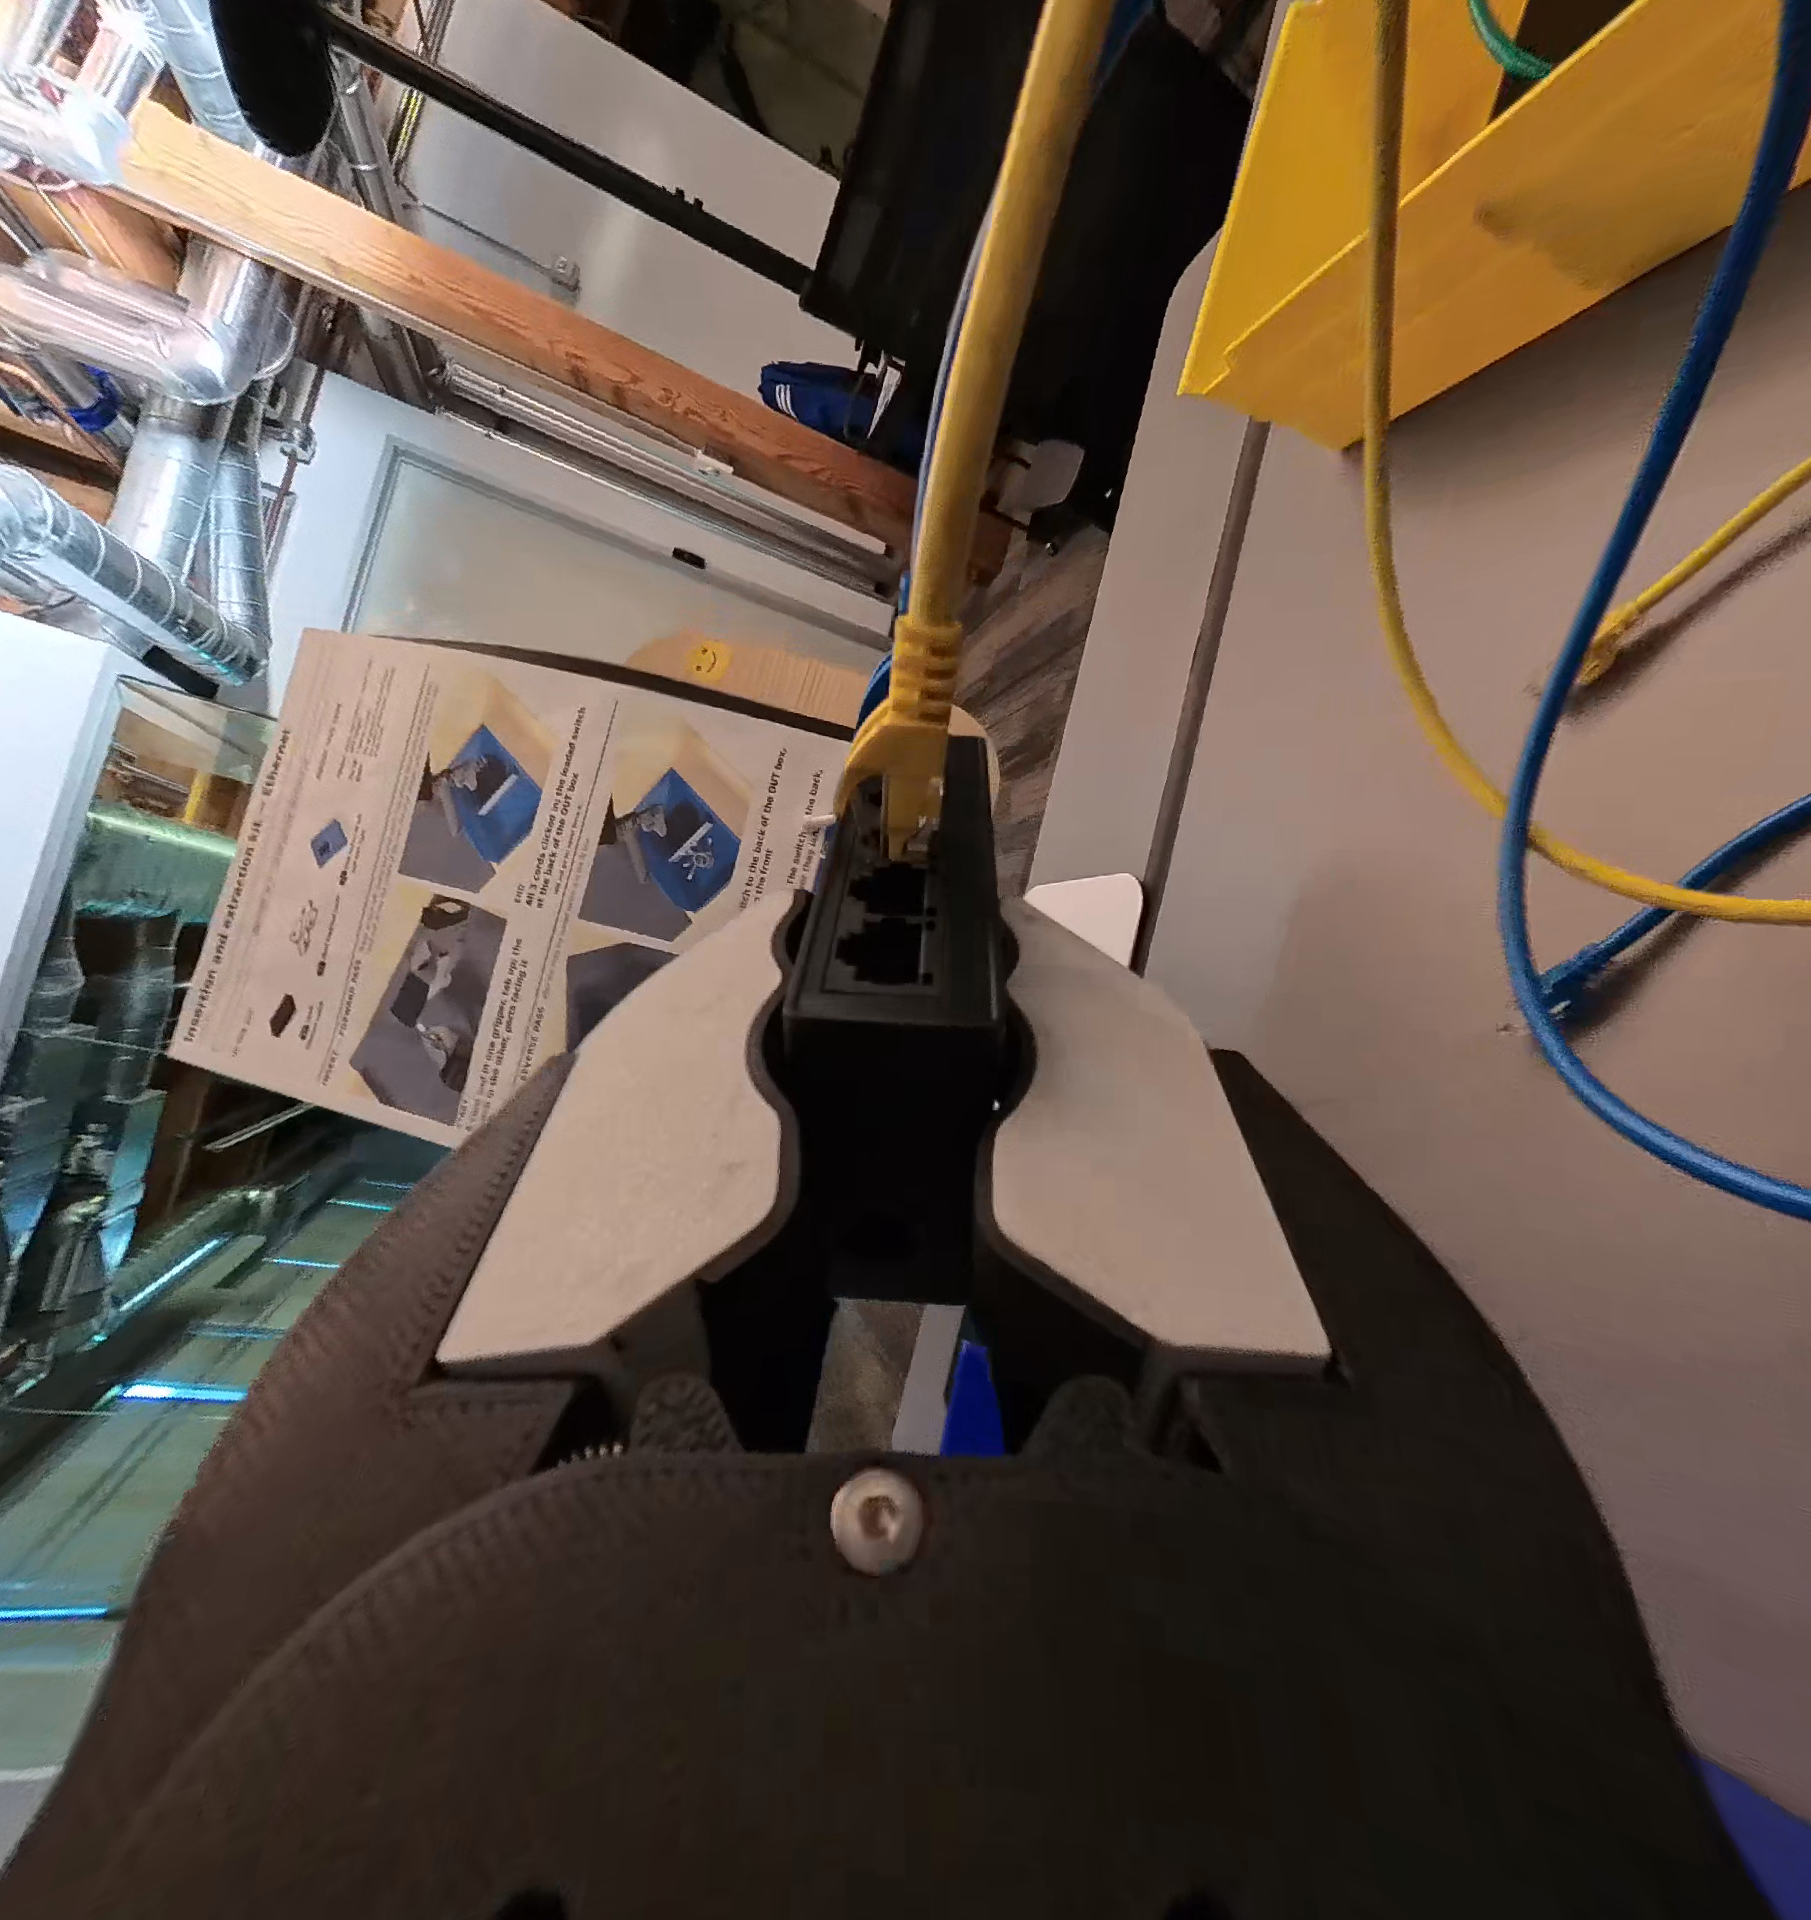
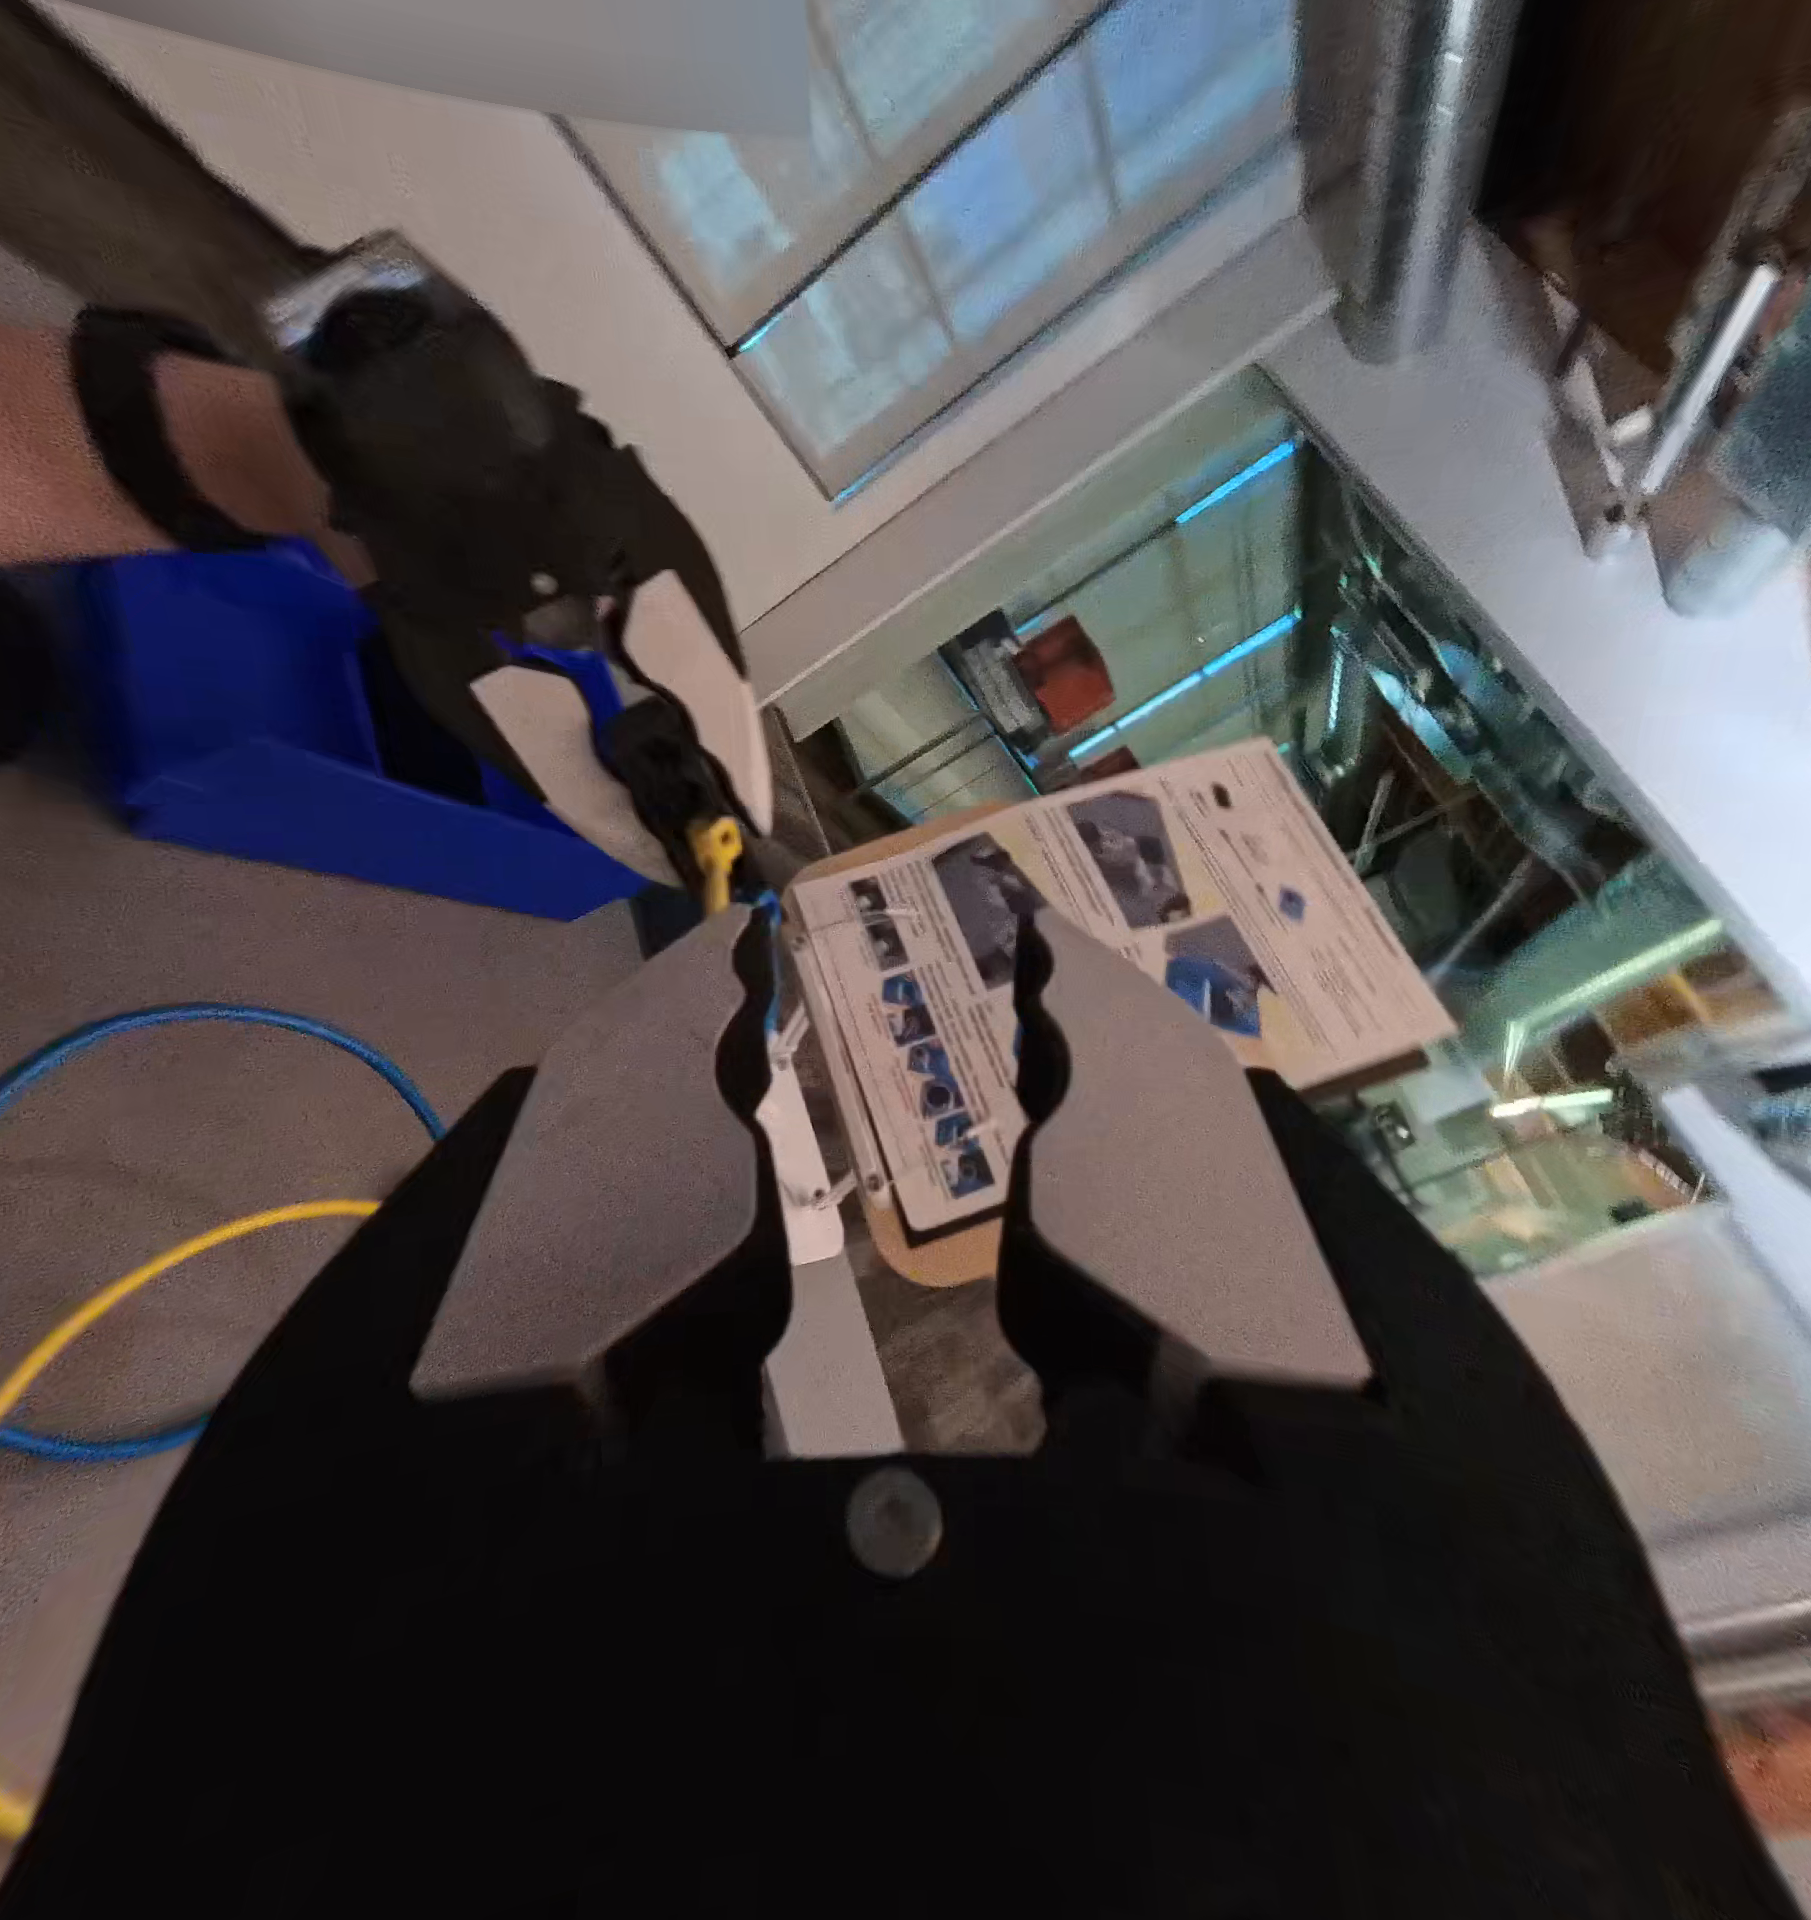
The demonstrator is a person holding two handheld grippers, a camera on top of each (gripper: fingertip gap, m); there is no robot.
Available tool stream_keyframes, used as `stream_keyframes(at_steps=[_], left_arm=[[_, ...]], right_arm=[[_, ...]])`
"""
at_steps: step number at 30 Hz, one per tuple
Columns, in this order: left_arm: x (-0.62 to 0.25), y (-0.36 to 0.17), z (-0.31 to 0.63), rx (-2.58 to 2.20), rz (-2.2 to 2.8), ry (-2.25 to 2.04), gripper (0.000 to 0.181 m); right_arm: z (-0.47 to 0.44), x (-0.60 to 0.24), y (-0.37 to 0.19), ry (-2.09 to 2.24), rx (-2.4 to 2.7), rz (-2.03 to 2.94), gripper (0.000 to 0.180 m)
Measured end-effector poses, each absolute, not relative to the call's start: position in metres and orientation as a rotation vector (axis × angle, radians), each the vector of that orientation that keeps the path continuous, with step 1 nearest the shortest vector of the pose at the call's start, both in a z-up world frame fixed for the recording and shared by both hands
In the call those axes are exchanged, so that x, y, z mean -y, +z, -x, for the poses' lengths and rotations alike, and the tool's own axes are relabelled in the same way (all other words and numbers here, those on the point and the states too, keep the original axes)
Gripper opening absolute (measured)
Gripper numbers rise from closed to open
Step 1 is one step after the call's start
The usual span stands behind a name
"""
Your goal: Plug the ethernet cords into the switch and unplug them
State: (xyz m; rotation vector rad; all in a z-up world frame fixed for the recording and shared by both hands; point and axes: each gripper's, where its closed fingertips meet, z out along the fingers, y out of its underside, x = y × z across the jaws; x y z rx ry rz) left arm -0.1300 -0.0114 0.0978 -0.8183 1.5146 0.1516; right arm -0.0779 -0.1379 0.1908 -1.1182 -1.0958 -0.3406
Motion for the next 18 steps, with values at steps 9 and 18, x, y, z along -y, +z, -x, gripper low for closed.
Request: stream_keyframes(at_steps=[9,18], left_arm=[[0.026,0.104,0.125,-1.507,0.772,0.222,0.030],[0.033,0.111,0.124,-1.496,0.746,0.206,0.029]], right_arm=[[0.132,0.070,0.123,-0.675,1.487,1.141,0.027],[0.135,0.056,0.126,-0.773,1.532,1.112,0.015]])
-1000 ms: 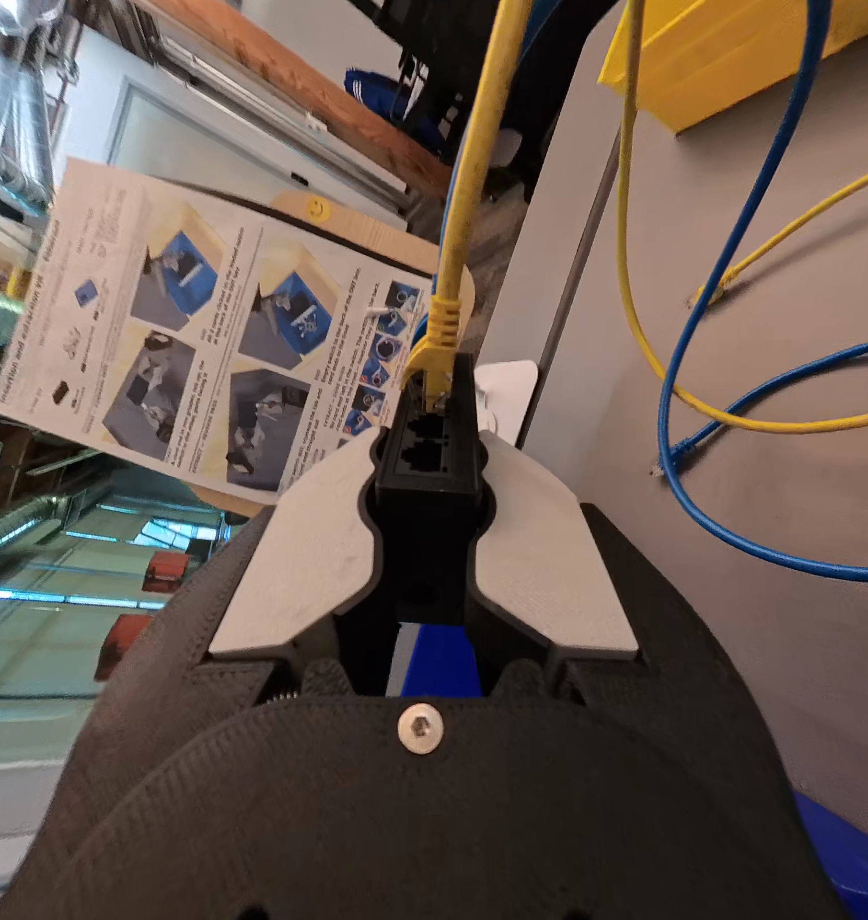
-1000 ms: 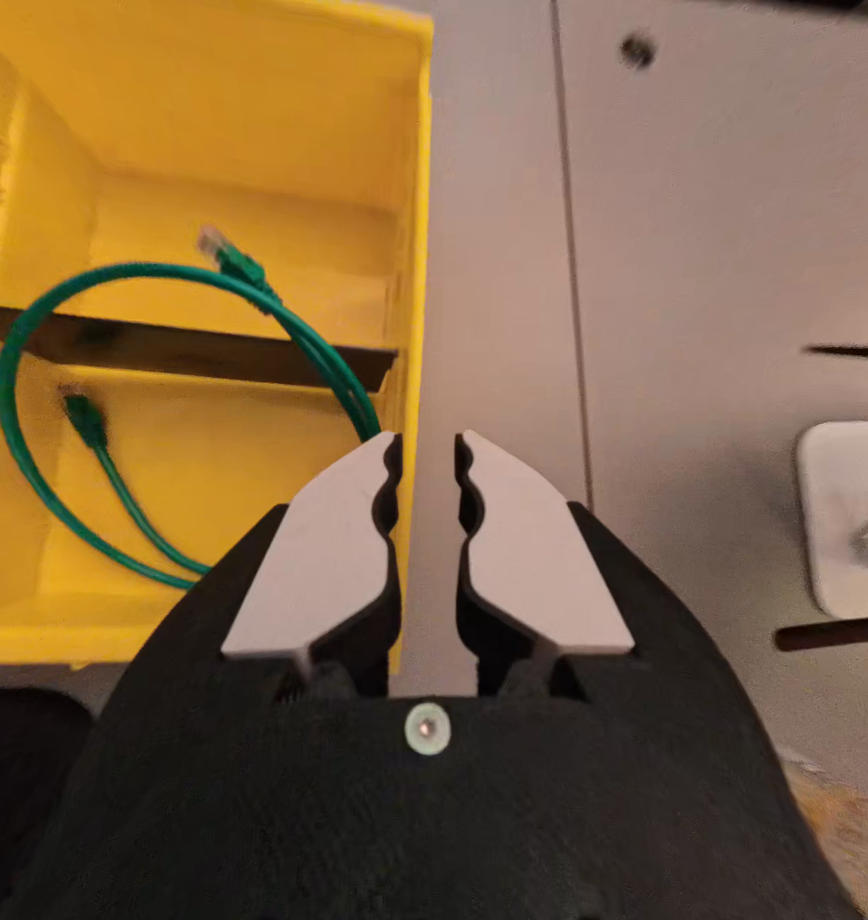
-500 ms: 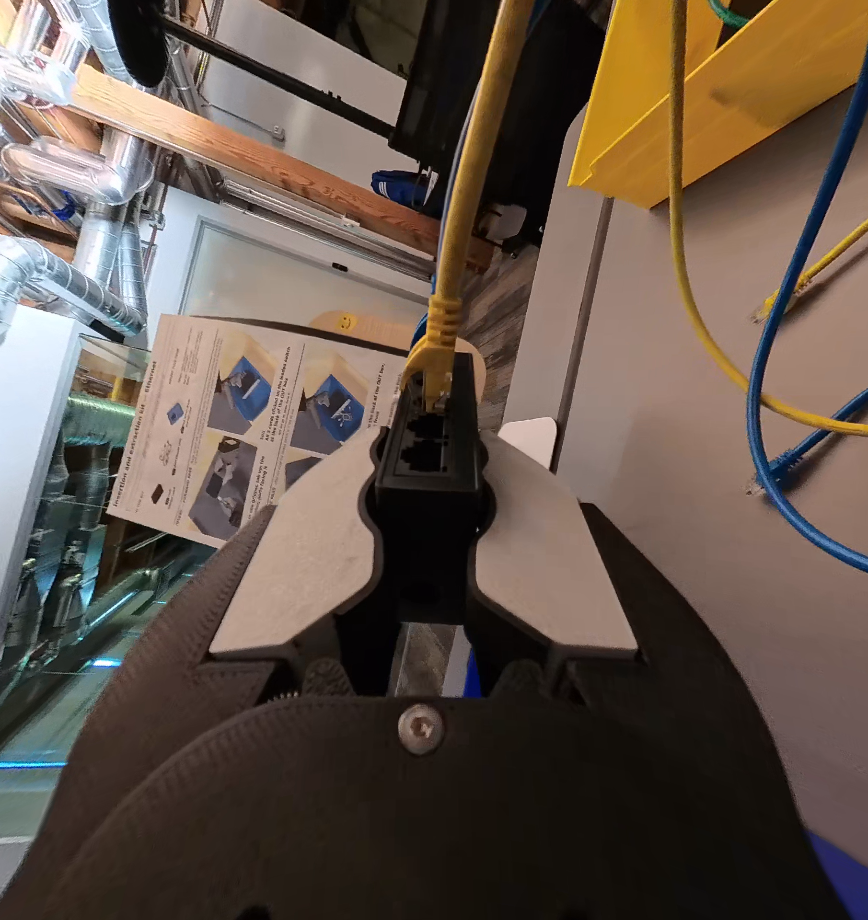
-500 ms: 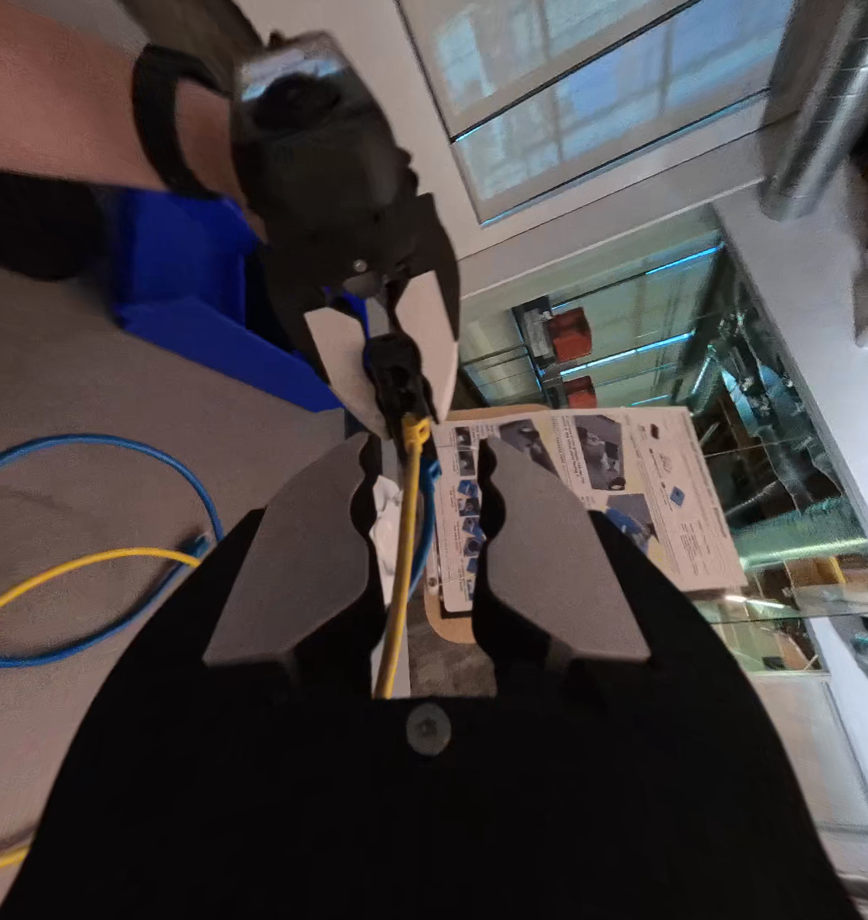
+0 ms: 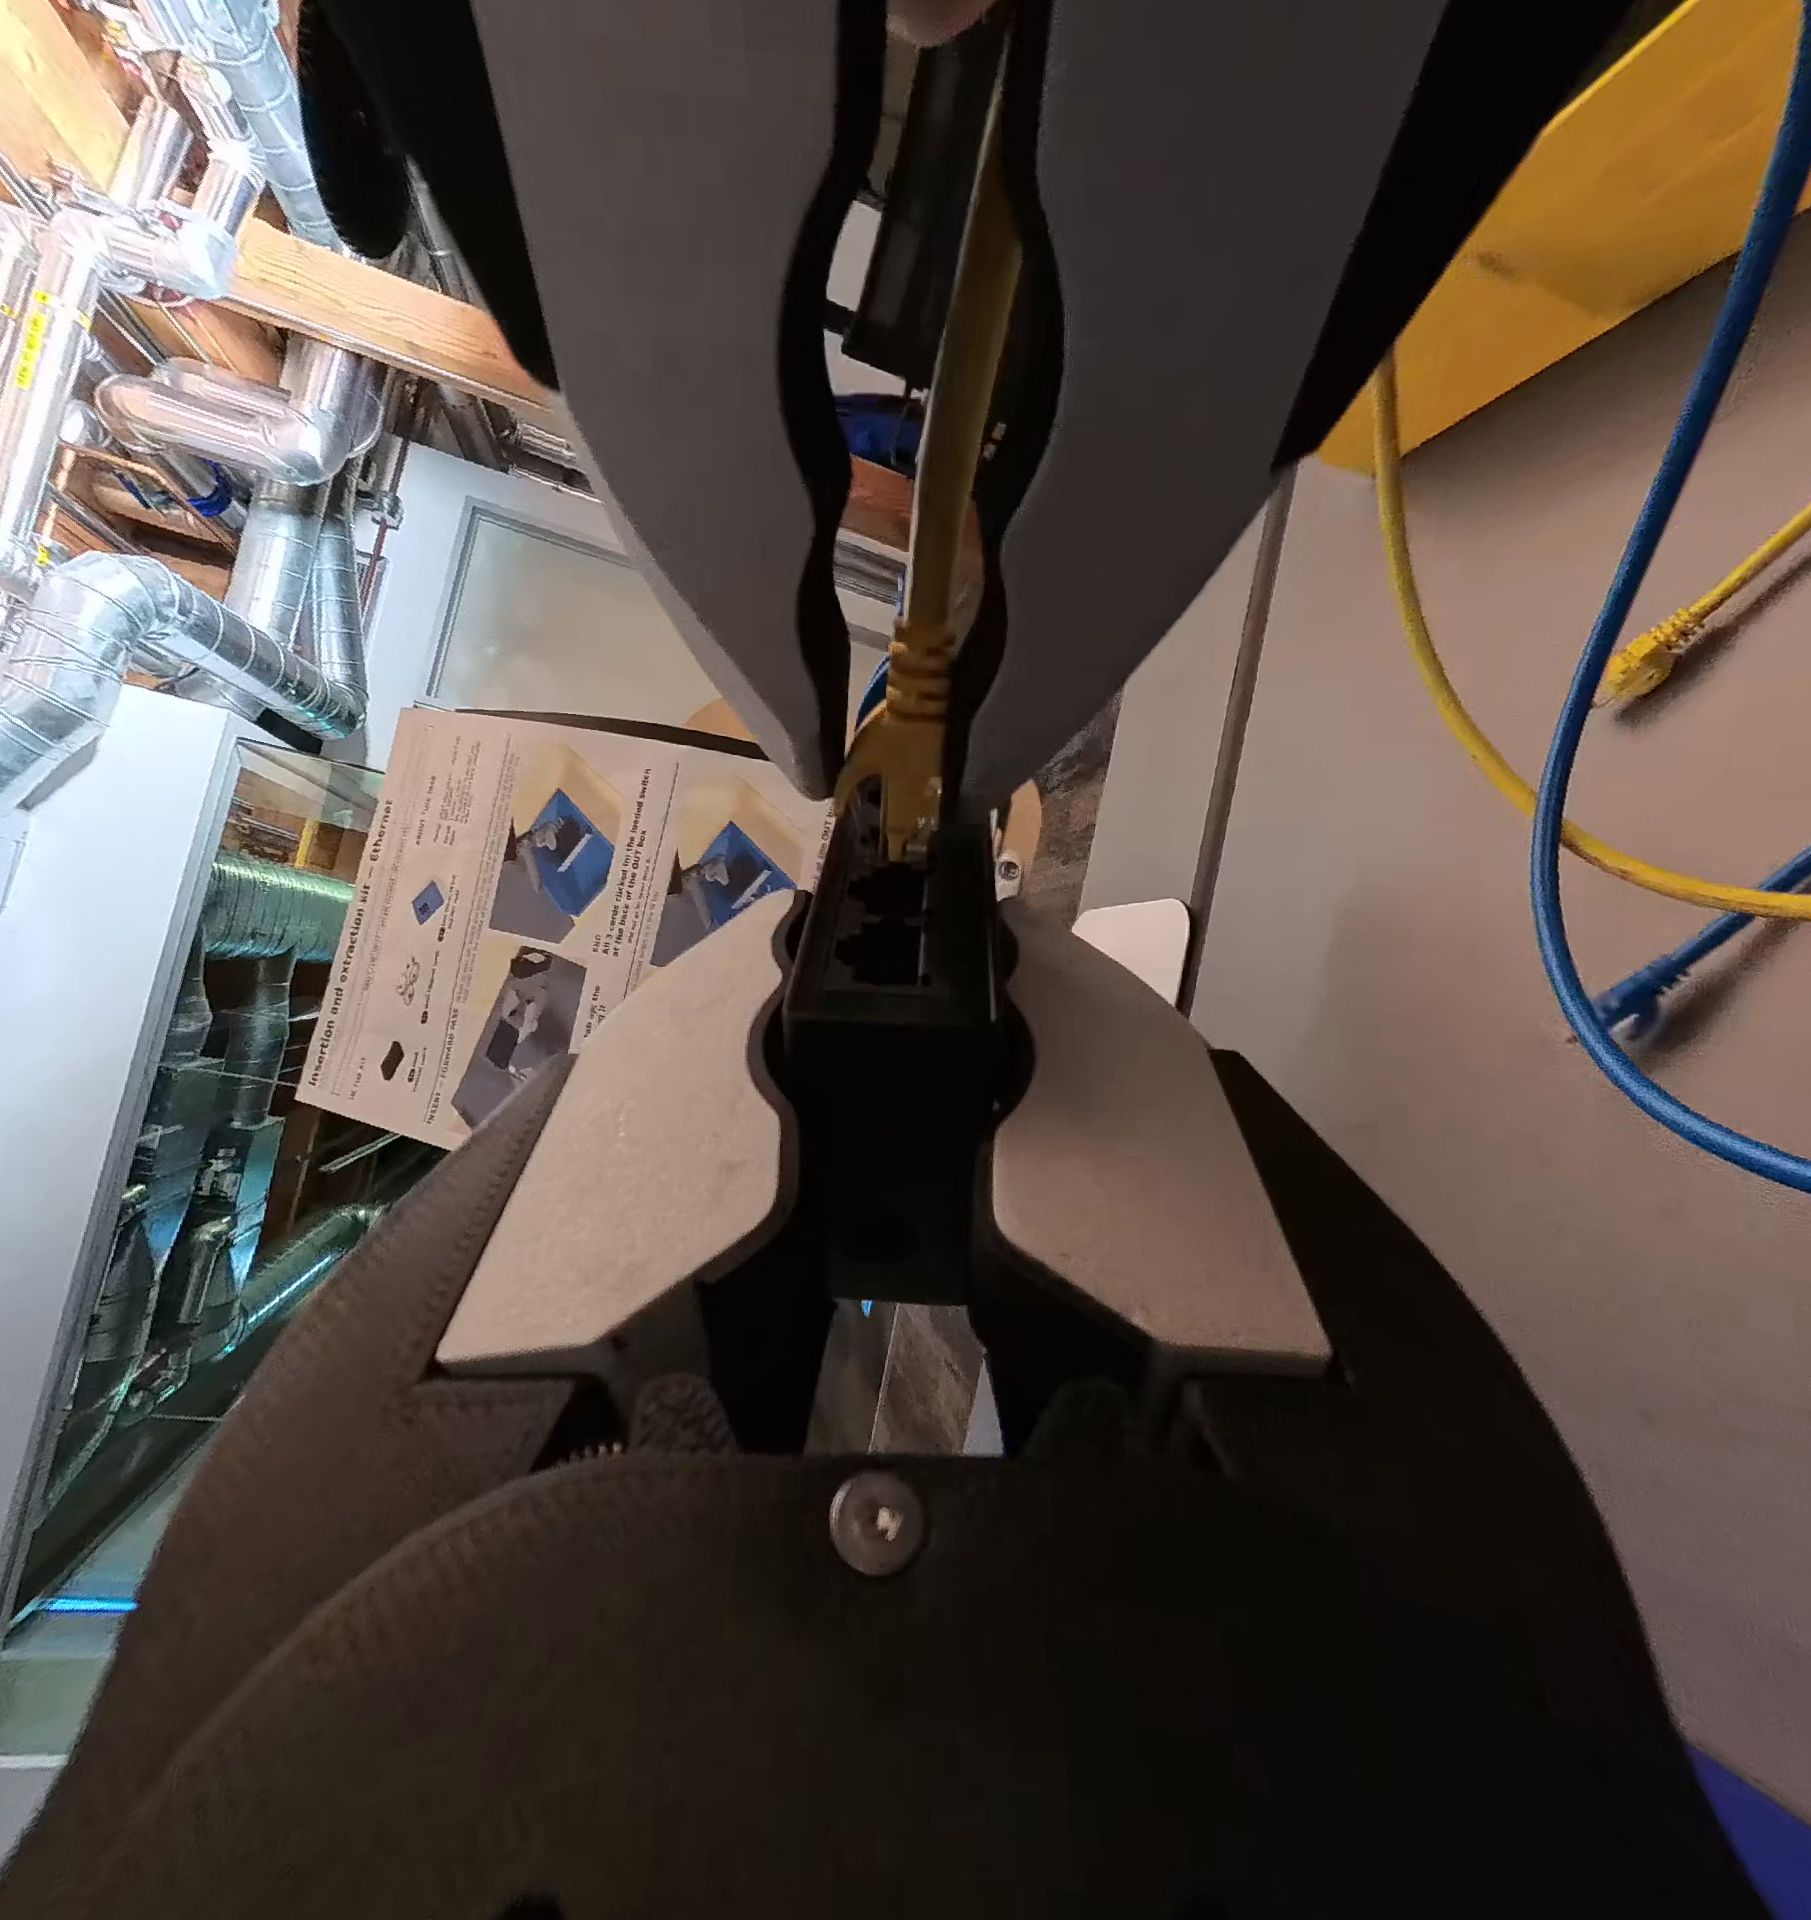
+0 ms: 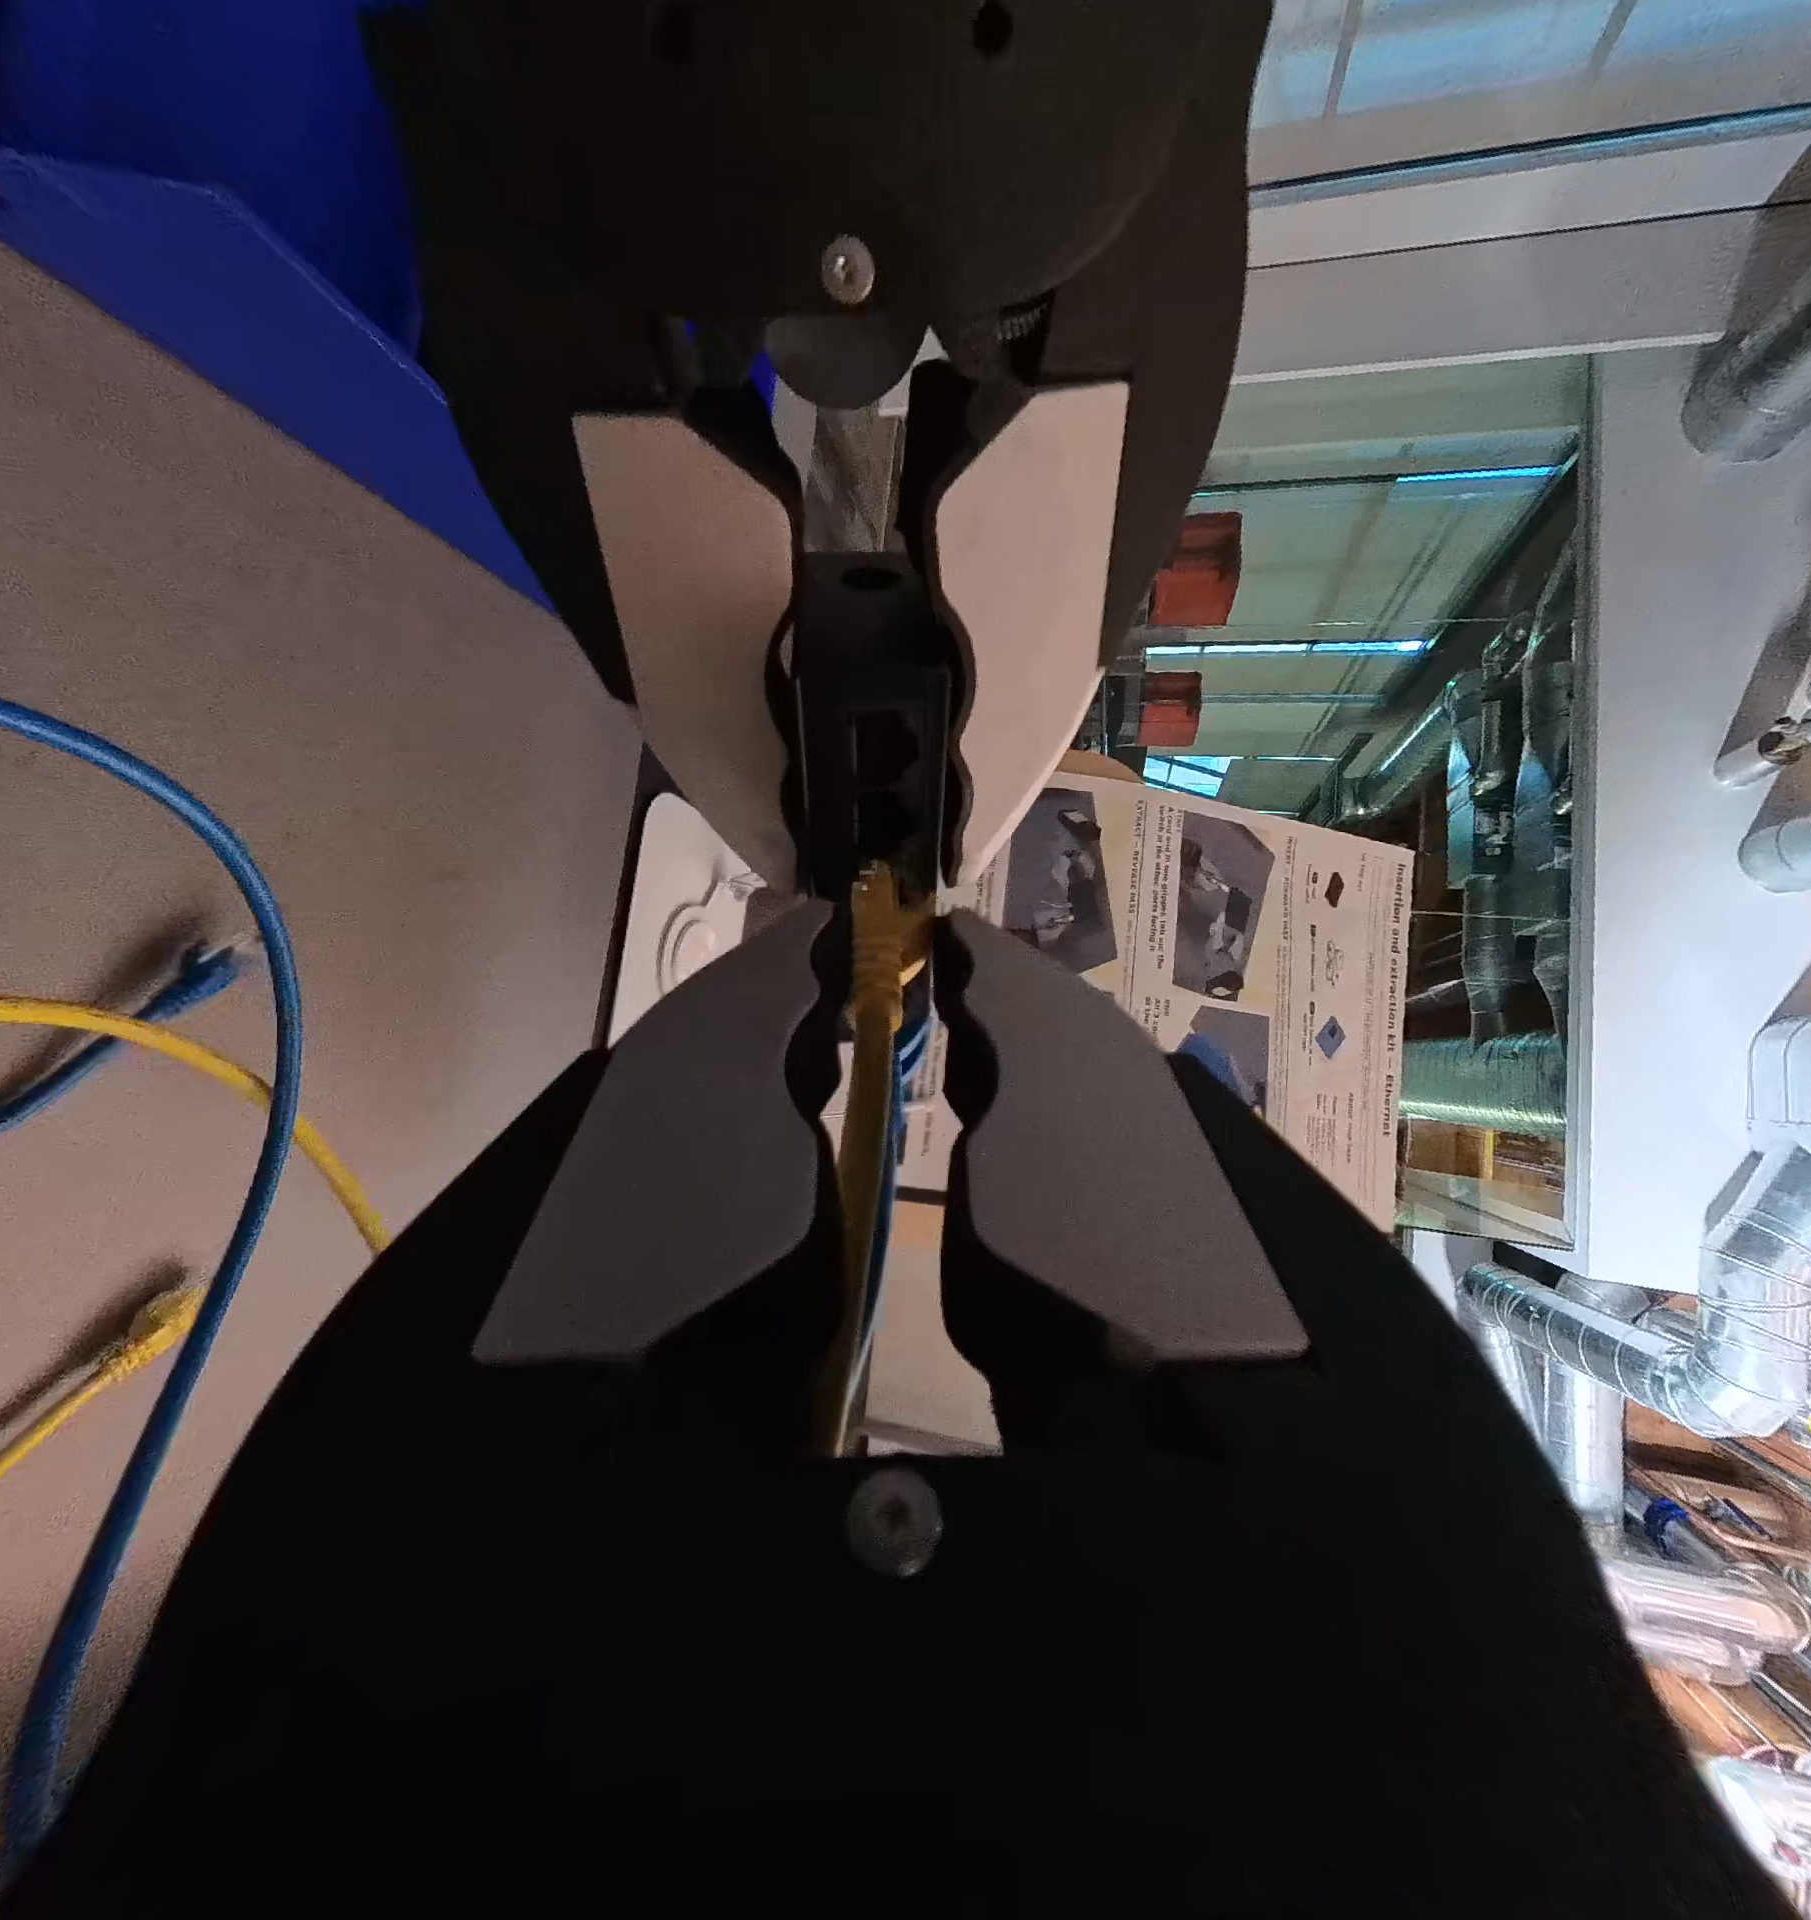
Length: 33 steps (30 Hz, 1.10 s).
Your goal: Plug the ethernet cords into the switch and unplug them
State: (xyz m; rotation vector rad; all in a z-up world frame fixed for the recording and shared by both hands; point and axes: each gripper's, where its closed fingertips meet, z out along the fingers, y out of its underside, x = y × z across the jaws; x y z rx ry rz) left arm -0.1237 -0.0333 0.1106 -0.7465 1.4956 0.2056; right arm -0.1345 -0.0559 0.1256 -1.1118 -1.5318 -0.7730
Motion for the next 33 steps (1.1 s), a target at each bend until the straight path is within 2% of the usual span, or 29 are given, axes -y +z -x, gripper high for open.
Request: stream_keyframes(at_steps=[16,33], left_arm=[[0.037,0.125,0.131,-1.453,0.749,0.199,0.030],[0.027,0.101,0.102,-1.499,0.882,-0.090,0.030]], right_arm=[[0.146,0.063,0.139,-0.598,1.516,1.138,0.014],[0.119,0.051,0.120,-0.565,1.948,1.554,0.014]])
